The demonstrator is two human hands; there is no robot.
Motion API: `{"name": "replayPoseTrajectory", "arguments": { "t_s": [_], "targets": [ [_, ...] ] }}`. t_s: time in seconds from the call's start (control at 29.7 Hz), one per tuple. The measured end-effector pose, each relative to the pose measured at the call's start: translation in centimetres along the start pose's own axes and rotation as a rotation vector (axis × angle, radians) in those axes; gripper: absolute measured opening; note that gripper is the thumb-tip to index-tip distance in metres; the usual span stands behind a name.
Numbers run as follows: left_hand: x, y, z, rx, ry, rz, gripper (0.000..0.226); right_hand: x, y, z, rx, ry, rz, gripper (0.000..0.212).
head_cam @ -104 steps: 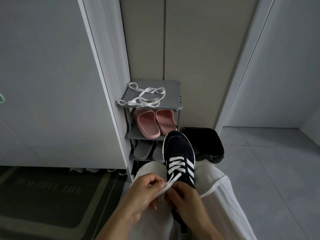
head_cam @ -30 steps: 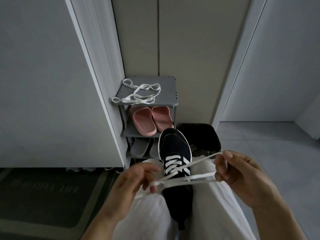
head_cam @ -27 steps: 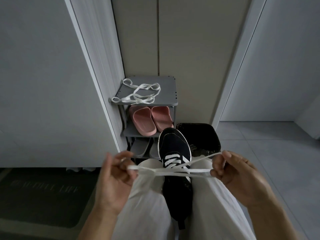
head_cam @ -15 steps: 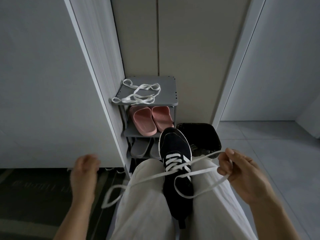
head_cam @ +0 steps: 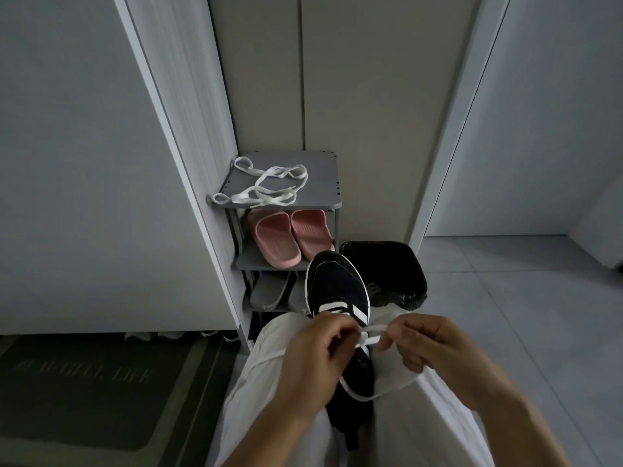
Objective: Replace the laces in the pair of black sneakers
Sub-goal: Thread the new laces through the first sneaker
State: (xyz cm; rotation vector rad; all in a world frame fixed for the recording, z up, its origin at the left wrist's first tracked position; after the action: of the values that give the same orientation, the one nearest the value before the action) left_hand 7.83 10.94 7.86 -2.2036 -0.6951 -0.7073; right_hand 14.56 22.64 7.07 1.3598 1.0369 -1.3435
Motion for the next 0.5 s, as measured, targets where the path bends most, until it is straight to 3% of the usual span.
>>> {"name": "replayPoseTrajectory", "arguments": {
  "t_s": [0.17, 0.24, 0.3, 0.4, 0.44, 0.5],
  "targets": [
    [-0.5, 1.5, -5.0, 0.267, -0.28, 0.139, 0.005, 0.2, 0.9, 0.3, -0.102, 0.043, 0.036, 0.056],
    [-2.5, 1.7, -7.3, 0.322, -0.367, 0.098, 0.007, 0.1, 1.0, -0.4, -0.047, 0.099, 0.047, 0.053],
    [-5.7, 1.7, -8.6, 0.263, -0.433, -0.042, 0.015, 0.2, 1.2, -1.6, 0.035, 0.161, 0.084, 0.03],
    [-9.3, 2.7, -7.1, 0.034, -0.391, -0.351, 0.029, 0.5, 1.2, -1.8, 0.081, 0.272, 0.131, 0.027],
    [-8.5, 2.8, -6.2, -0.017, -0.339, -0.366, 0.037, 0.4, 1.0, -0.9, 0.061, 0.318, 0.126, 0.026],
    [-3.7, 1.8, -4.9, -0.02, -0.244, -0.165, 0.042, 0.3, 0.3, 1.3, 0.011, 0.433, 0.095, 0.021]
  ]
}}
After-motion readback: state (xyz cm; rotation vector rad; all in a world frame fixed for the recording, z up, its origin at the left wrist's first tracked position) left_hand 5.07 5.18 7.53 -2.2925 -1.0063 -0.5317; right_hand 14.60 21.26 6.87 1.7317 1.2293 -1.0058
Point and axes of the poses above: each hand's wrist, its own y-axis away from the middle knuckle, its own z-axis out of the palm, x = y × z, the point moved 9 cm from there along -y, towards the middle knuckle, and after that the axes turned 10 degrees about -y, right-handed, at the moved point
